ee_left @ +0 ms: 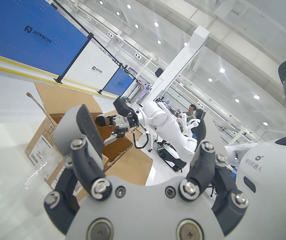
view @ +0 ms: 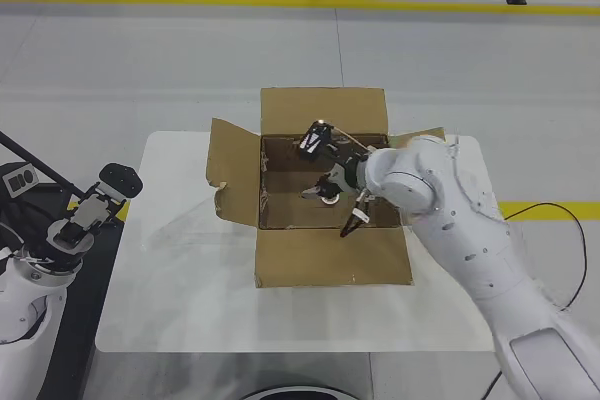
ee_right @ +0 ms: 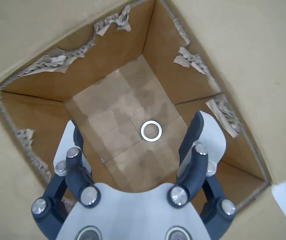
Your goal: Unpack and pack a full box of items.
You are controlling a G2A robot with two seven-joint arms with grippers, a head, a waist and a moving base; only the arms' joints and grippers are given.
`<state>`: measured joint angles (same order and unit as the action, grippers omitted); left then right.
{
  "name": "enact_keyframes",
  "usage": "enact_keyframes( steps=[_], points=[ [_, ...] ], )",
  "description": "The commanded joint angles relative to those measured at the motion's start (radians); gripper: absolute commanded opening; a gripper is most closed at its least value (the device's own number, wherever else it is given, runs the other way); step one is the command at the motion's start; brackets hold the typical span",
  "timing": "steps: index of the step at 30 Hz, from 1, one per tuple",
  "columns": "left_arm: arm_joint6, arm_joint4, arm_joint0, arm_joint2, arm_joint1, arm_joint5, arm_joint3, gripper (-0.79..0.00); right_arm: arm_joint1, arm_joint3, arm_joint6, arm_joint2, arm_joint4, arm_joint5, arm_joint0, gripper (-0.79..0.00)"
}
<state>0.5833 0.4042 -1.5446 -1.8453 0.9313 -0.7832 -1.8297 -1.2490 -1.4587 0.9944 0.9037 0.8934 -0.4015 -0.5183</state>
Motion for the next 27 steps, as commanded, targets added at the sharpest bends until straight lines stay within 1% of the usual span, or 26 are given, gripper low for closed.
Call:
enact_keyframes(
  steps=[1, 4, 6, 9, 12, 13, 16, 19, 22, 27],
  points=[
    [0.000, 0.000, 0.000, 0.000, 0.000, 0.000, 0.000, 0.000, 0.034, -0.177, 0.011, 0.132, 0.032, 0.040, -0.114, 0.000],
    [0.000, 0.000, 0.000, 0.000, 0.000, 0.000, 0.000, 0.000, 0.069, -0.346, 0.038, 0.288, 0.103, 0.125, -0.247, 0.000],
    [0.000, 0.000, 0.000, 0.000, 0.000, 0.000, 0.000, 0.000, 0.085, -0.427, 0.058, 0.381, 0.146, 0.178, -0.319, 0.000],
    [0.000, 0.000, 0.000, 0.000, 0.000, 0.000, 0.000, 0.000, 0.102, -0.499, 0.082, 0.527, 0.184, 0.267, -0.412, 0.000],
    [0.000, 0.000, 0.000, 0.000, 0.000, 0.000, 0.000, 0.000, 0.115, -0.517, 0.114, 0.677, 0.187, 0.340, -0.485, 0.000],
    [0.000, 0.000, 0.000, 0.000, 0.000, 0.000, 0.000, 0.000, 0.118, -0.509, 0.135, 0.720, 0.198, 0.372, -0.505, 0.000],
    [0.000, 0.000, 0.000, 0.000, 0.000, 0.000, 0.000, 0.000, 0.126, -0.457, 0.205, 0.796, 0.180, 0.398, -0.531, 0.000],
    [0.000, 0.000, 0.000, 0.000, 0.000, 0.000, 0.000, 0.000, 0.133, -0.339, 0.305, 0.819, 0.145, 0.395, -0.509, 0.000],
    [0.000, 0.000, 0.000, 0.000, 0.000, 0.000, 0.000, 0.000, 0.139, -0.197, 0.401, 0.792, 0.157, 0.390, -0.453, 0.000],
    [0.000, 0.000, 0.000, 0.000, 0.000, 0.000, 0.000, 0.000, 0.143, -0.010, 0.485, 0.731, 0.184, 0.387, -0.374, 0.000]
  ],
)
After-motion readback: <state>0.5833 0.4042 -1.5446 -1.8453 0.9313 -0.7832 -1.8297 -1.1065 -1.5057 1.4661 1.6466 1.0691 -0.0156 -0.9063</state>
